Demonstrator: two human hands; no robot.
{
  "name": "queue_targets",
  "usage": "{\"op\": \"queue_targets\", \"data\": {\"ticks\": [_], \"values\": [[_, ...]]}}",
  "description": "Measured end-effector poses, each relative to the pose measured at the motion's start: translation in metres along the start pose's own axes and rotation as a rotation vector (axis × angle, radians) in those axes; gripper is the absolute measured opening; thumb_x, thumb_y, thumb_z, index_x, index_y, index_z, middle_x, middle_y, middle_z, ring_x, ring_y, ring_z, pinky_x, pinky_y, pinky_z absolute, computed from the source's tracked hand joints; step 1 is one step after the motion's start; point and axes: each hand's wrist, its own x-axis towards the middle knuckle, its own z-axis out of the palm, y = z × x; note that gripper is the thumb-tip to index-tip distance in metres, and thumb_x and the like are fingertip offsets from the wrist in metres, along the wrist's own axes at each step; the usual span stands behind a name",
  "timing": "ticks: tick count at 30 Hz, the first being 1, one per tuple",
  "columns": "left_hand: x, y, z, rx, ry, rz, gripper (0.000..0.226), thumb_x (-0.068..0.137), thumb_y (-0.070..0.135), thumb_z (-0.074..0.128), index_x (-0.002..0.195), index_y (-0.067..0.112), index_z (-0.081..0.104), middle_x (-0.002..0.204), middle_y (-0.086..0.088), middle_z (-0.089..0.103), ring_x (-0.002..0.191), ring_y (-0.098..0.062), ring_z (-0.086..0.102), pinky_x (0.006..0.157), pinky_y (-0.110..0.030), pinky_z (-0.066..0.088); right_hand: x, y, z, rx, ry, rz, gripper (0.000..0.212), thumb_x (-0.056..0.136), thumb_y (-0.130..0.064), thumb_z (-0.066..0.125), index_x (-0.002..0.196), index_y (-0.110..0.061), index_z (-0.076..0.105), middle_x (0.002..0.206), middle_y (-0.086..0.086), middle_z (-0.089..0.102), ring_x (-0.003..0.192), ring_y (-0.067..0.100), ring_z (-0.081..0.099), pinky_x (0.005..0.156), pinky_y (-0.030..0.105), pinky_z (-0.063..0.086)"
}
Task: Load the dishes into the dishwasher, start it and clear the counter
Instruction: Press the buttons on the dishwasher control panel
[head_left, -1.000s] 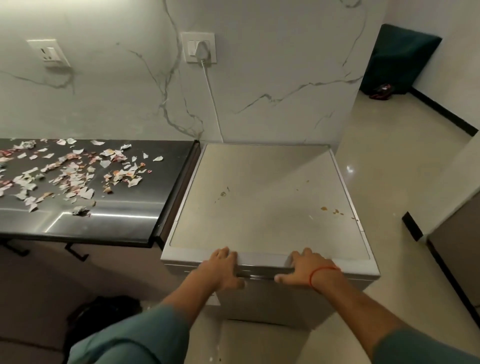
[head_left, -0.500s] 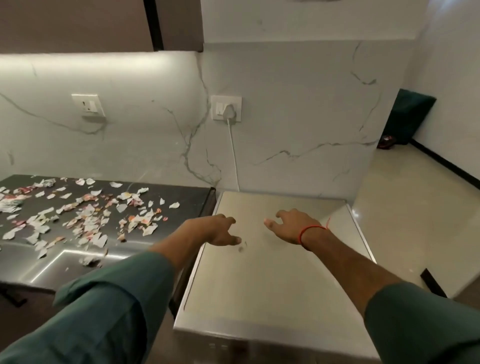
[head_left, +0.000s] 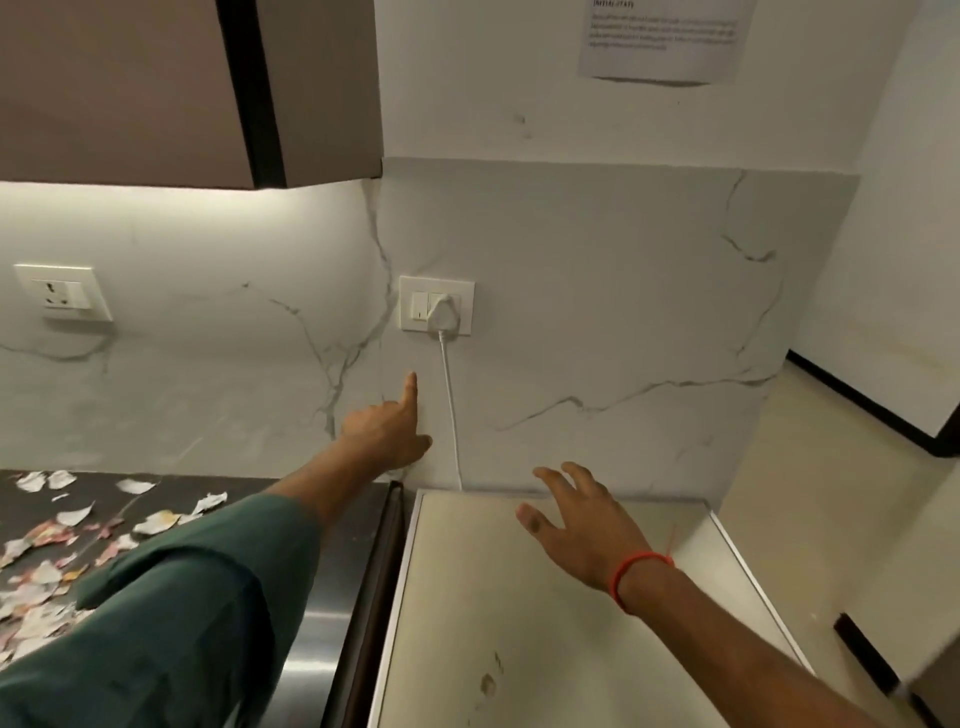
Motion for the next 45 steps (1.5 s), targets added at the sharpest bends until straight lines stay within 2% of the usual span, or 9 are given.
{"op": "queue_targets", "data": {"ticks": [4,8,14,22,26,30,37,40,45], "values": [[0.042,-0.009,-0.008,-0.032,0.067,-0.031,0.099,0.101,0.051,0.053,0.159,0.023,-0.021,0.103,-0.008,0.066,0.071,-0.018,0.057,0.058,-0.031,0.048,0.026,0.002,-0.003,0.059,0.009,-0.007,0.065,0.098,-0.063,0.039,0.156,-0.037,0.025,0.167,-0.003,0.012,0.151,0.019,0.021,0.122,0.036,0.026],[0.084,-0.022,-0.014,-0.066,0.047,-0.014,0.102,0.099,0.046,0.056,0.157,0.029,-0.026,0.109,-0.011,0.067,0.083,-0.024,0.062,0.067,-0.037,0.051,0.044,0.008,-0.001,0.1,0.019,0.0,0.063,0.099,-0.063,0.039,0.155,-0.039,0.026,0.166,-0.005,0.012,0.151,0.016,0.019,0.122,0.034,0.025],[0.111,-0.022,-0.005,-0.064,0.08,-0.009,0.104,0.101,0.042,0.055,0.152,0.032,-0.036,0.093,-0.009,0.062,0.067,-0.02,0.058,0.058,-0.033,0.051,0.055,0.025,0.004,0.094,0.01,0.015,0.061,0.098,-0.062,0.039,0.154,-0.041,0.027,0.166,-0.008,0.012,0.15,0.013,0.022,0.119,0.03,0.027],[0.106,-0.007,0.022,-0.134,0.291,0.008,0.106,0.101,0.045,0.052,0.149,0.032,-0.04,0.097,-0.008,0.049,0.063,-0.019,0.051,0.065,-0.038,0.05,0.064,0.038,0.005,0.089,-0.005,0.045,0.061,0.099,-0.062,0.039,0.154,-0.04,0.027,0.166,-0.009,0.011,0.15,0.013,0.023,0.118,0.03,0.028],[0.113,-0.002,0.017,-0.093,0.234,-0.015,0.103,0.101,0.038,0.051,0.15,0.033,-0.04,0.092,-0.006,0.053,0.063,-0.018,0.047,0.077,-0.043,0.051,0.065,0.036,0.012,0.069,-0.04,0.051,0.063,0.099,-0.063,0.038,0.155,-0.04,0.023,0.167,-0.007,0.008,0.15,0.014,0.022,0.119,0.03,0.026],[0.116,0.001,0.017,-0.086,0.207,-0.031,0.104,0.1,0.031,0.051,0.149,0.034,-0.04,0.081,-0.005,0.052,0.064,-0.02,0.051,0.078,-0.043,0.051,0.059,0.032,0.015,0.03,-0.082,0.047,0.073,0.093,-0.071,0.03,0.157,-0.038,0.02,0.167,-0.007,0.004,0.151,0.016,0.021,0.121,0.032,0.026],[0.096,-0.009,0.029,-0.11,0.125,-0.035,0.103,0.099,0.037,0.056,0.155,0.034,-0.03,0.118,-0.013,0.057,0.072,-0.019,0.051,0.085,-0.045,0.052,0.045,0.036,0.013,-0.024,-0.059,0.073,0.068,0.098,-0.065,0.035,0.157,-0.037,0.02,0.167,-0.004,0.004,0.151,0.017,0.021,0.122,0.034,0.025],[0.074,-0.007,0.043,-0.099,0.098,-0.016,0.104,0.099,0.039,0.057,0.154,0.035,-0.032,0.125,-0.015,0.054,0.071,-0.019,0.051,0.081,-0.042,0.051,0.037,0.036,0.015,-0.049,-0.056,0.086,0.068,0.098,-0.065,0.035,0.158,-0.036,0.02,0.168,-0.001,0.006,0.152,0.02,0.019,0.122,0.036,0.024],[0.03,0.009,0.06,-0.111,0.044,0.053,0.102,0.099,0.046,0.056,0.156,0.034,-0.027,0.133,-0.015,0.049,0.086,-0.024,0.06,0.075,-0.038,0.049,0.019,0.035,0.023,-0.071,-0.071,0.118,0.068,0.1,-0.063,0.034,0.158,-0.031,0.019,0.168,0.005,0.008,0.154,0.022,0.012,0.123,0.037,0.021]]}}
